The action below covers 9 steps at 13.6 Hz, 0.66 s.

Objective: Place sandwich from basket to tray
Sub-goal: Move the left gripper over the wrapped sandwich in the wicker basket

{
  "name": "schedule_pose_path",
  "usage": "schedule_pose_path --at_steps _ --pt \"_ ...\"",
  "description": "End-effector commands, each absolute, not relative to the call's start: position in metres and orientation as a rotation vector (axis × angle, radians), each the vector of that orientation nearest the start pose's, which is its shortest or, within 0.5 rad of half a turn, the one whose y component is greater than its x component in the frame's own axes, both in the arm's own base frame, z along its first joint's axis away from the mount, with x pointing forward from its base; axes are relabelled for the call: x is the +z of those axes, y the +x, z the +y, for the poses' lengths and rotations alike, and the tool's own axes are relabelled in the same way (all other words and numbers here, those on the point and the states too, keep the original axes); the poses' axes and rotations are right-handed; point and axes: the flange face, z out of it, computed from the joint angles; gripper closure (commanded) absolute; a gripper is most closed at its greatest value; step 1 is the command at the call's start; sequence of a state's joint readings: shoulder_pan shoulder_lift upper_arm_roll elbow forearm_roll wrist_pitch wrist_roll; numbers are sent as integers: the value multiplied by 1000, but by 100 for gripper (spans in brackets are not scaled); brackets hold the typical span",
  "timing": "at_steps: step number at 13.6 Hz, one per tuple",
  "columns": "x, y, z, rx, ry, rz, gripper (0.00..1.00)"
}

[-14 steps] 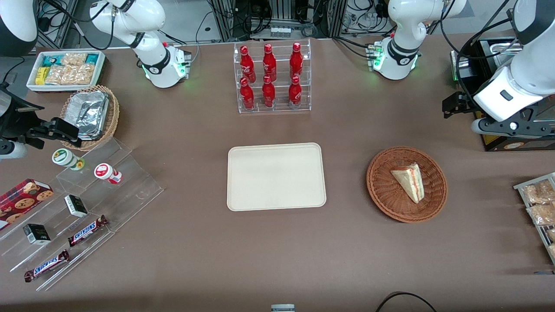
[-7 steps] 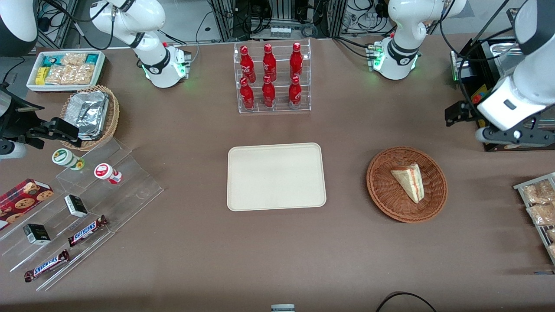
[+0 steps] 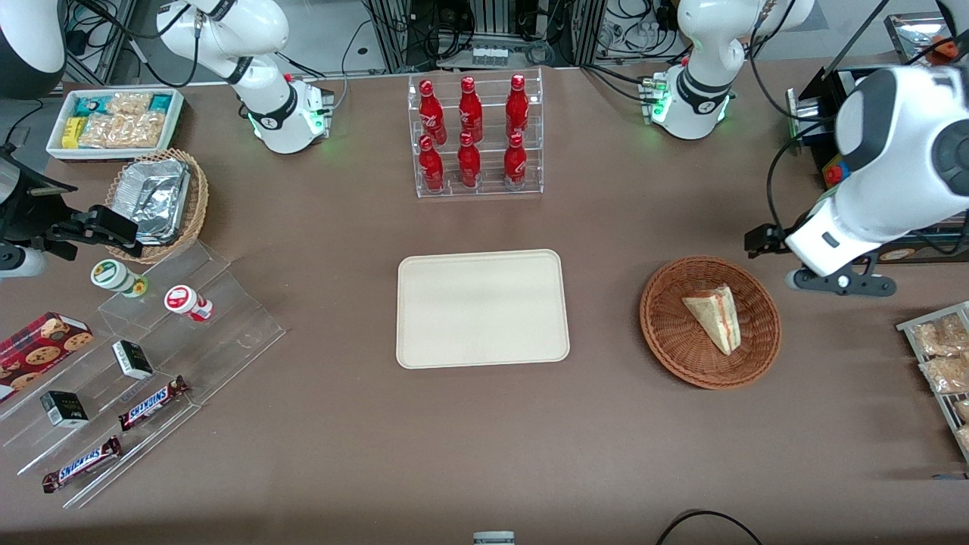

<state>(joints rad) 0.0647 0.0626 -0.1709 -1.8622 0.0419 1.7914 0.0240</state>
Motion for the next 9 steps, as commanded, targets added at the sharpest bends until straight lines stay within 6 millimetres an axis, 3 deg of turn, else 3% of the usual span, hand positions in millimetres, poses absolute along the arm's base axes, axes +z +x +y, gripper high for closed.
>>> schedule_pose_path --at_steps 1,5,8,9 --pt "448 562 -53 156 -3099 209 0" --pt "406 564 -53 144 -3107 77 0" --pt "387 562 -52 103 -3113 14 0" --pt "376 559 -50 88 -3112 -79 0"
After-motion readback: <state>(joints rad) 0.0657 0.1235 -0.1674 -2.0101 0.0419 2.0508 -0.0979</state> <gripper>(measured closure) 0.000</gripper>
